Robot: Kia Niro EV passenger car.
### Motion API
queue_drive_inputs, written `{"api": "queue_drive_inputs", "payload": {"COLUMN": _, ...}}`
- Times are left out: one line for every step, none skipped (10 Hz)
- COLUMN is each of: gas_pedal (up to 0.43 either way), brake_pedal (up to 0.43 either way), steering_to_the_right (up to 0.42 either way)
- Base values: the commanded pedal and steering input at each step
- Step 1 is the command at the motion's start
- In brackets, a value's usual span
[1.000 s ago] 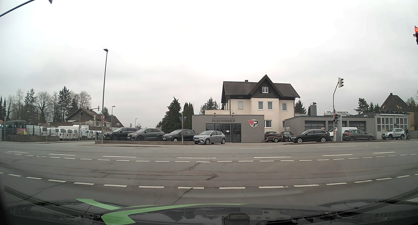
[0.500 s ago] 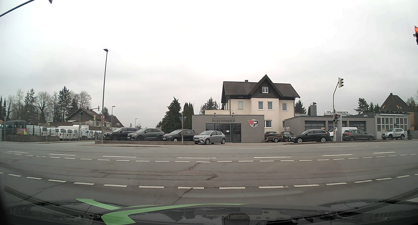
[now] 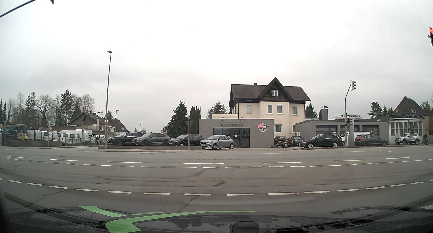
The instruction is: Follow the waypoints while adhering to traffic rules and regulations
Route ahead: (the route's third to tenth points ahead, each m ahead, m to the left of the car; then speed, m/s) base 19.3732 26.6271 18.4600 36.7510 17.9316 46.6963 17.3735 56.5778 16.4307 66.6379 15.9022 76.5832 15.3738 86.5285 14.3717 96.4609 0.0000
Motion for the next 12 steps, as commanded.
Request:
{"api": "queue_drive_inputs", "payload": {"gas_pedal": 0.0, "brake_pedal": 0.341, "steering_to_the_right": -0.003}}
{"api": "queue_drive_inputs", "payload": {"gas_pedal": 0.0, "brake_pedal": 0.341, "steering_to_the_right": -0.003}}
{"api": "queue_drive_inputs", "payload": {"gas_pedal": 0.0, "brake_pedal": 0.341, "steering_to_the_right": -0.003}}
{"api": "queue_drive_inputs", "payload": {"gas_pedal": 0.0, "brake_pedal": 0.341, "steering_to_the_right": -0.003}}
{"api": "queue_drive_inputs", "payload": {"gas_pedal": 0.0, "brake_pedal": 0.341, "steering_to_the_right": -0.003}}
{"api": "queue_drive_inputs", "payload": {"gas_pedal": 0.0, "brake_pedal": 0.341, "steering_to_the_right": -0.003}}
{"api": "queue_drive_inputs", "payload": {"gas_pedal": 0.0, "brake_pedal": 0.341, "steering_to_the_right": -0.003}}
{"api": "queue_drive_inputs", "payload": {"gas_pedal": 0.0, "brake_pedal": 0.341, "steering_to_the_right": -0.003}}
{"api": "queue_drive_inputs", "payload": {"gas_pedal": 0.0, "brake_pedal": 0.341, "steering_to_the_right": -0.003}}
{"api": "queue_drive_inputs", "payload": {"gas_pedal": 0.0, "brake_pedal": 0.341, "steering_to_the_right": -0.003}}
{"api": "queue_drive_inputs", "payload": {"gas_pedal": 0.0, "brake_pedal": 0.341, "steering_to_the_right": -0.003}}
{"api": "queue_drive_inputs", "payload": {"gas_pedal": 0.0, "brake_pedal": 0.341, "steering_to_the_right": -0.003}}
